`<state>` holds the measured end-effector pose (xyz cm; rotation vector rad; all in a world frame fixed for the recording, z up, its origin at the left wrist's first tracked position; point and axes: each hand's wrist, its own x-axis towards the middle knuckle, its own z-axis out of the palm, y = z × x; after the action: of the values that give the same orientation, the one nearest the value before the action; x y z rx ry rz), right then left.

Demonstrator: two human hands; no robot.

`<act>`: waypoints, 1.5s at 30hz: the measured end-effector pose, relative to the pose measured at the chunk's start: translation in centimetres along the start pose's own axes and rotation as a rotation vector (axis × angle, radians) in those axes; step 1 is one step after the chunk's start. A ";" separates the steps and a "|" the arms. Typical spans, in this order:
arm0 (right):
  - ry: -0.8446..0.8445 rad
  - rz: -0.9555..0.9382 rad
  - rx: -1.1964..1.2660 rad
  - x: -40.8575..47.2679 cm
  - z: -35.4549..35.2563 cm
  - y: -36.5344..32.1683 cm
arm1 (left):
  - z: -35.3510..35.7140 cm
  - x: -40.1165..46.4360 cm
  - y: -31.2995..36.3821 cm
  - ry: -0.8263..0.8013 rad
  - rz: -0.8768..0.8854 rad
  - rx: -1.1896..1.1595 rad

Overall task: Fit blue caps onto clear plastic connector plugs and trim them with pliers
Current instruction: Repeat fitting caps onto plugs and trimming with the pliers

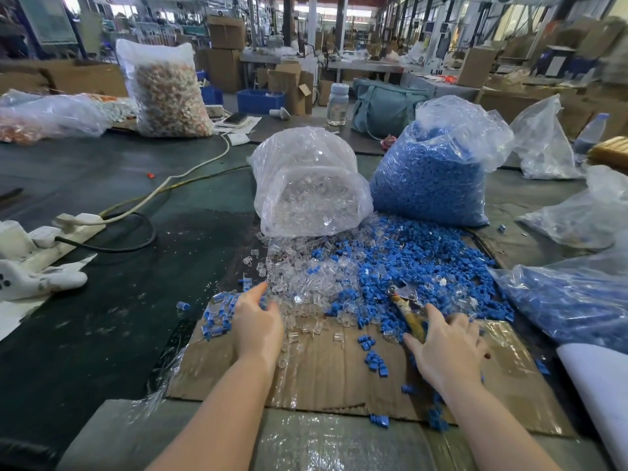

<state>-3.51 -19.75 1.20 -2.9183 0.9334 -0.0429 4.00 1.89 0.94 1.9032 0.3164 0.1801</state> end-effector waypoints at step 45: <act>0.306 -0.383 0.131 -2.9 2.1 -4.1 | 3.7 -6.2 -2.5 -0.258 0.436 0.252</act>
<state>-3.39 -14.61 -0.55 -2.9660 0.3627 -0.5620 -1.22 -2.50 -2.54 2.1980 -0.2663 0.1868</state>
